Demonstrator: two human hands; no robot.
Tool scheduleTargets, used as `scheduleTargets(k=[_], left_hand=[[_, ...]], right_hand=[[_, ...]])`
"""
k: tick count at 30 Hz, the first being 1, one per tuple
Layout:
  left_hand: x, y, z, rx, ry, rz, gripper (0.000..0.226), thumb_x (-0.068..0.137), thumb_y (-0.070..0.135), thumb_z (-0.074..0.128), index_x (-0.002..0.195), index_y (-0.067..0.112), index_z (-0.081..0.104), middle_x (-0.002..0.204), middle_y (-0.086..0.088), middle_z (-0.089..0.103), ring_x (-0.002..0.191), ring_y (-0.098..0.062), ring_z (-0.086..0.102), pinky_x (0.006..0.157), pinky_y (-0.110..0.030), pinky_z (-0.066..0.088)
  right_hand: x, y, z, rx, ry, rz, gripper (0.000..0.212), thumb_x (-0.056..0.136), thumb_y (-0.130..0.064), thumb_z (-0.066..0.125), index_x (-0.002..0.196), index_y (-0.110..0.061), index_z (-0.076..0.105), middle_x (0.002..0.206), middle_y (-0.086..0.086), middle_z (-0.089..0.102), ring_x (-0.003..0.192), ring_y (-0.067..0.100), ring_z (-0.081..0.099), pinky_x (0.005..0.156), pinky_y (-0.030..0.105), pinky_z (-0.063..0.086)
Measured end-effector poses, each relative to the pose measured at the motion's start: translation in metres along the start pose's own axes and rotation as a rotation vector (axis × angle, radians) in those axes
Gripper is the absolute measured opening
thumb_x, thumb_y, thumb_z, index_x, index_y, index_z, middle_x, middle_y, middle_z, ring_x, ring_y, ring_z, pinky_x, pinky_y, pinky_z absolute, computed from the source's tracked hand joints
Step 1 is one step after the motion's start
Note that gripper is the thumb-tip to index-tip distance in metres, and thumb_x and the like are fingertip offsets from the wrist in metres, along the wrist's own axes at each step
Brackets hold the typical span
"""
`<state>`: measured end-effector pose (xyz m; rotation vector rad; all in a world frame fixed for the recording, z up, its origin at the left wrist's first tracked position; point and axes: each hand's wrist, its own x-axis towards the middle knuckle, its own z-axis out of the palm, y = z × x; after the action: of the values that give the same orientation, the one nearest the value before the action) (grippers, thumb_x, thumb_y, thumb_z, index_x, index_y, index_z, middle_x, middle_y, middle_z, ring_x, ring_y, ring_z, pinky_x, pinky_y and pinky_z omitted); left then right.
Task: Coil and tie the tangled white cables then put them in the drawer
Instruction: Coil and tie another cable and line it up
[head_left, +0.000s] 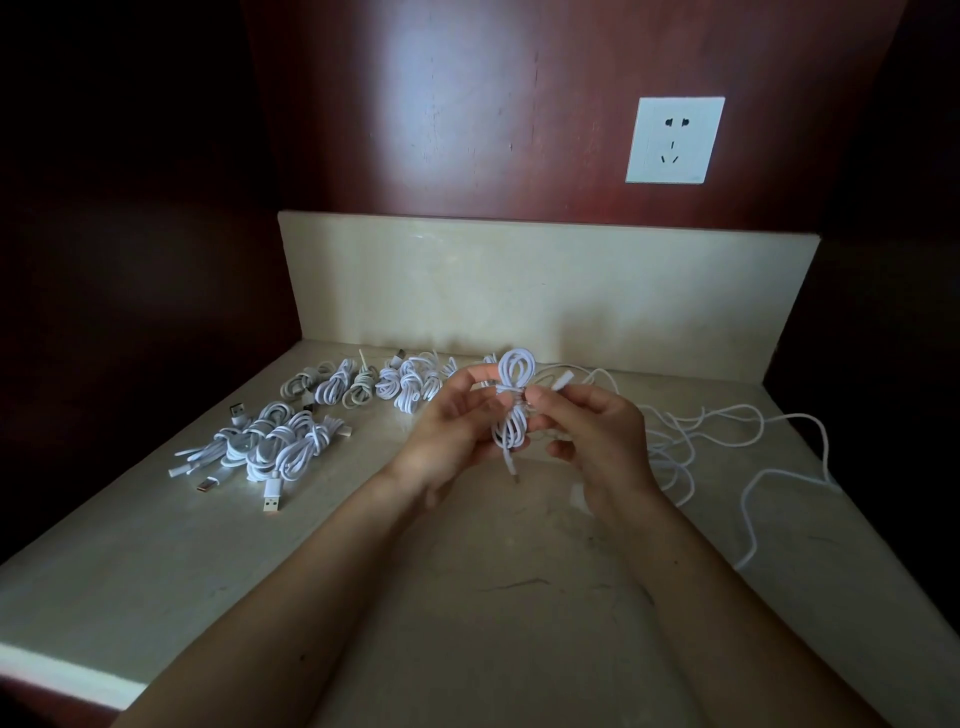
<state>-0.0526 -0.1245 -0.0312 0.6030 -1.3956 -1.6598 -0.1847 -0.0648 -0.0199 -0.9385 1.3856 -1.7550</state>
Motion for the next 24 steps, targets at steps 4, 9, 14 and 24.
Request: scheduleTargets(k=[4, 9, 14, 24], left_hand=[[0.003, -0.002, -0.002, 0.02, 0.037, 0.011, 0.02, 0.095, 0.01, 0.059, 0.112, 0.018, 0.054, 0.115, -0.018, 0.06, 0.108, -0.046, 0.063, 0.083, -0.044, 0.055], [0.003, 0.0, -0.003, 0.106, 0.067, 0.065, 0.016, 0.097, 0.005, 0.055, 0.109, 0.015, 0.053, 0.112, -0.015, 0.059, 0.092, -0.028, 0.071, 0.069, -0.034, 0.057], [0.004, 0.0, -0.008, 0.268, 0.067, 0.14, 0.018, 0.094, 0.005, 0.06, 0.108, 0.017, 0.057, 0.103, -0.002, 0.06, 0.075, -0.011, 0.061, 0.071, -0.036, 0.05], [0.002, -0.004, -0.004, 0.413, -0.053, 0.339, 0.019, 0.089, 0.001, 0.063, 0.101, 0.015, 0.057, 0.101, 0.001, 0.059, 0.082, 0.002, 0.057, 0.07, -0.023, 0.048]], right_hand=[[-0.003, -0.001, 0.003, -0.104, -0.027, -0.178, 0.007, 0.088, -0.014, 0.07, 0.086, -0.008, 0.075, 0.078, 0.01, 0.075, 0.067, 0.017, 0.072, 0.046, 0.021, 0.046], [0.0, 0.003, 0.003, -0.337, -0.064, -0.337, 0.012, 0.092, -0.015, 0.064, 0.084, -0.017, 0.073, 0.068, -0.007, 0.069, 0.061, 0.004, 0.066, 0.055, 0.024, 0.047], [0.0, -0.002, 0.0, -0.381, -0.166, -0.248, 0.014, 0.093, -0.013, 0.061, 0.087, -0.008, 0.073, 0.07, -0.001, 0.064, 0.054, 0.006, 0.06, 0.042, 0.025, 0.044], [0.007, -0.008, -0.013, -0.257, -0.256, 0.024, 0.01, 0.089, -0.019, 0.067, 0.085, -0.012, 0.074, 0.077, 0.008, 0.069, 0.06, 0.01, 0.062, 0.044, 0.023, 0.043]])
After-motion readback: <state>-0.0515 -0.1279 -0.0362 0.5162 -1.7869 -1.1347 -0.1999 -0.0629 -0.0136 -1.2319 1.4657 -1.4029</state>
